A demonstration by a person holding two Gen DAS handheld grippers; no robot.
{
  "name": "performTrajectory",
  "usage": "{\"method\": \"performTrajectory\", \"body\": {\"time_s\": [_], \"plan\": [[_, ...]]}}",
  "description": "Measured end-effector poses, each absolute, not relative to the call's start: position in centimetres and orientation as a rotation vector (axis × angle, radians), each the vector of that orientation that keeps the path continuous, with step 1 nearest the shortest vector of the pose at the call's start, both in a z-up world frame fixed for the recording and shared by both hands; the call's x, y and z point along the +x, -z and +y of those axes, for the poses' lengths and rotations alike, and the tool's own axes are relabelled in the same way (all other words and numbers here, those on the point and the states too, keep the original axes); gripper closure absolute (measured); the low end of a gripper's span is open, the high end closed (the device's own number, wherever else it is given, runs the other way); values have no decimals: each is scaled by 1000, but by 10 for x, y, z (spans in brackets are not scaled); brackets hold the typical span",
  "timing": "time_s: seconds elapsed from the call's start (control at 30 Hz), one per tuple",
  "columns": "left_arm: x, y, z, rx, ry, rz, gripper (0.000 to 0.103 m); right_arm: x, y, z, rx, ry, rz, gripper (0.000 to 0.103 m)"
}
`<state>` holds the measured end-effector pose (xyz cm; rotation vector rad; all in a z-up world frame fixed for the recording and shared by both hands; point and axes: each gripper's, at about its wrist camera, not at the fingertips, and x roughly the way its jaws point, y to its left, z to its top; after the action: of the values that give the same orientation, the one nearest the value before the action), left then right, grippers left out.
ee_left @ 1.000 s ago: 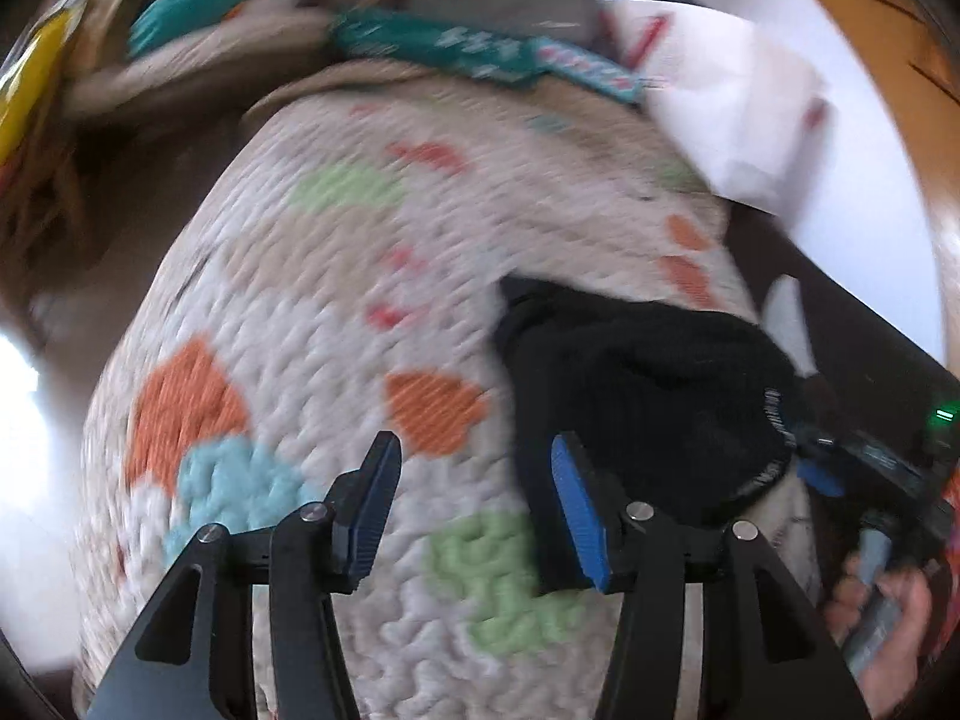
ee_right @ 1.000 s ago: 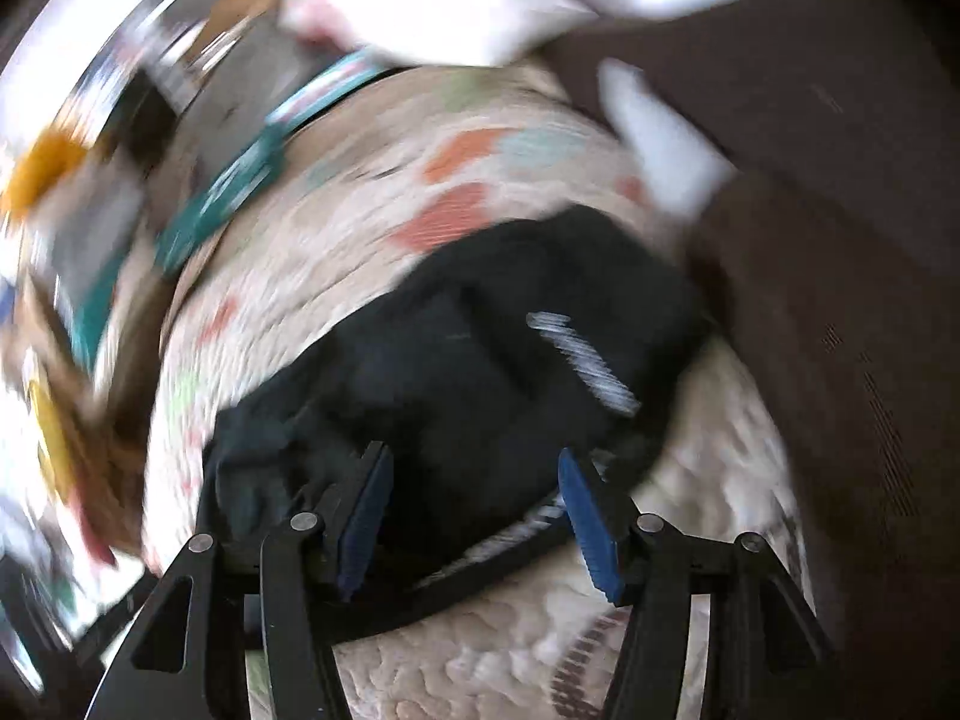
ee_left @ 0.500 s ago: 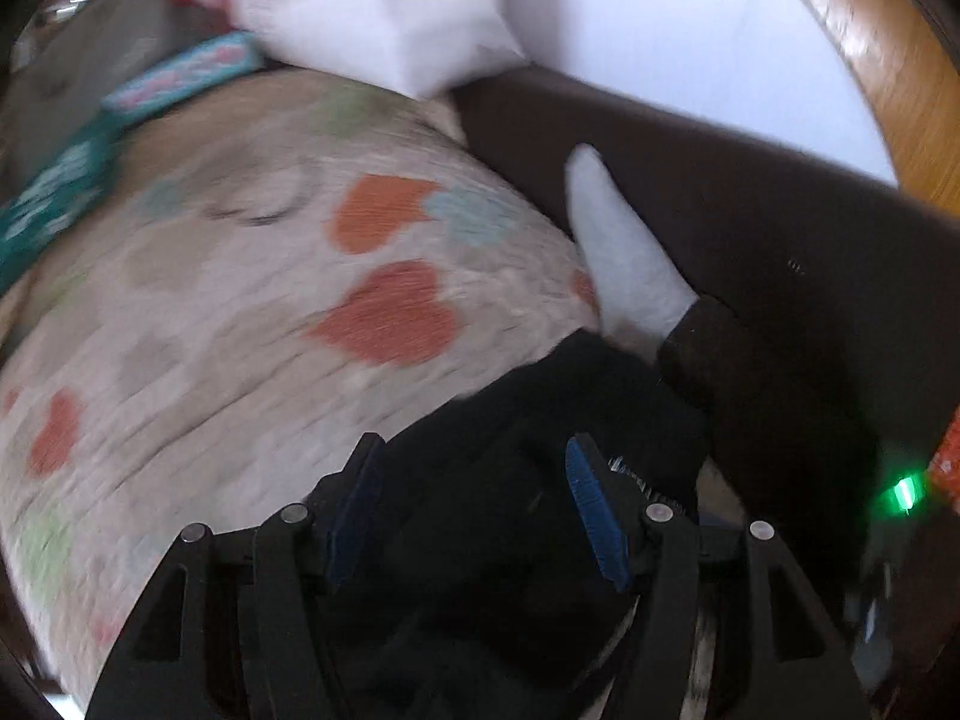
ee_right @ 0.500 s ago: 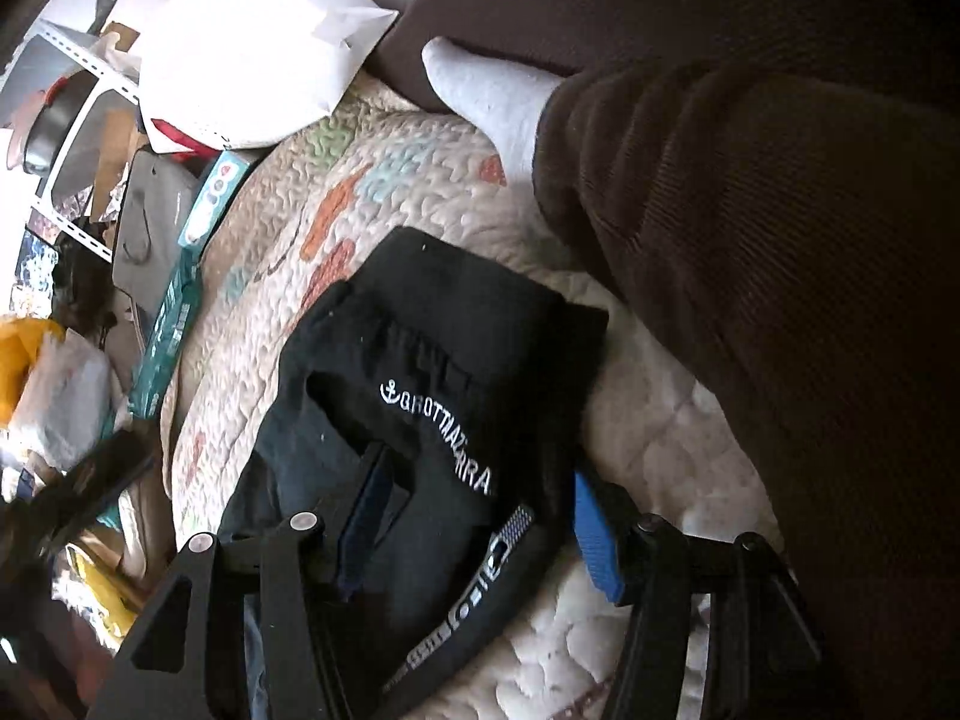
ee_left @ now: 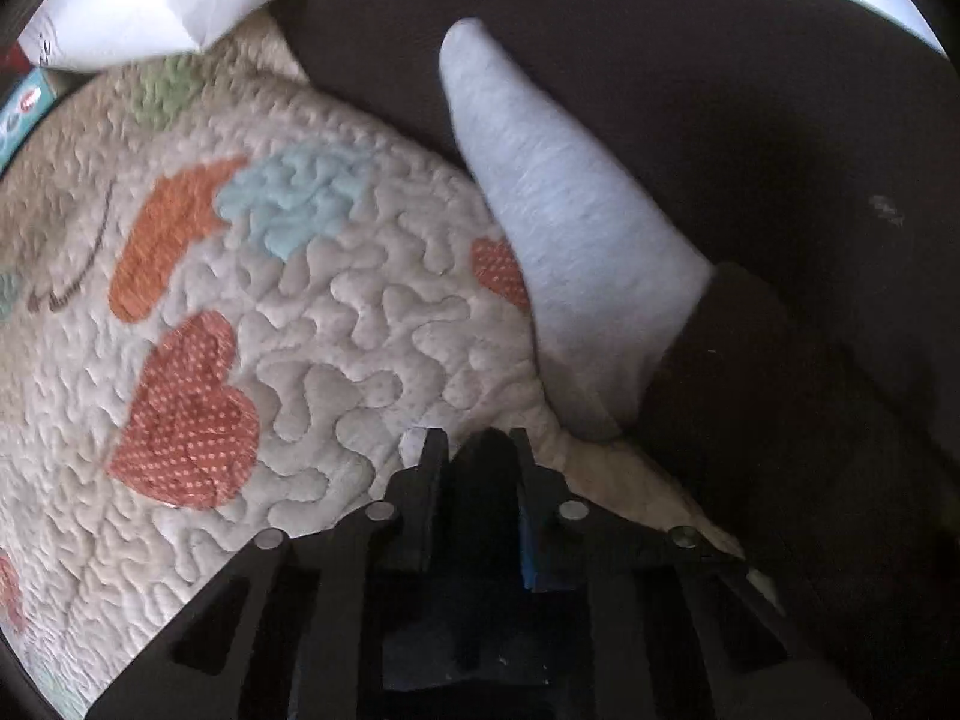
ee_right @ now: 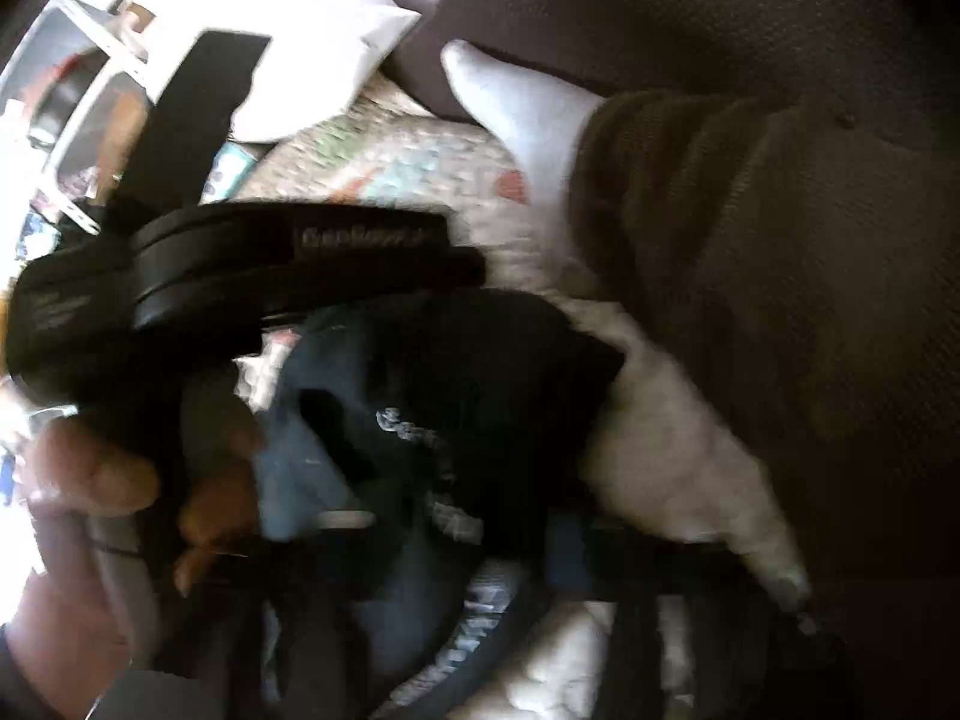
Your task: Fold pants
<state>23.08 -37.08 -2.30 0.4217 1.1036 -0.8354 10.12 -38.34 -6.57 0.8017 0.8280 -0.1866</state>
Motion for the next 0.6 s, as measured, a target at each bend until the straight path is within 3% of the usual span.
{"method": "performTrajectory", "body": {"time_s": [0.13,0.37,0.6], "plan": [[226,-7,-343,347,848,1061,91,97,49,-380,835,123,792,84],[227,-59,-259,137,807,997,91,86,-5,-328,641,-42,689,86],[216,-64,-152,-41,707,968,90,76,-29,-249,385,-184,678,87]]}}
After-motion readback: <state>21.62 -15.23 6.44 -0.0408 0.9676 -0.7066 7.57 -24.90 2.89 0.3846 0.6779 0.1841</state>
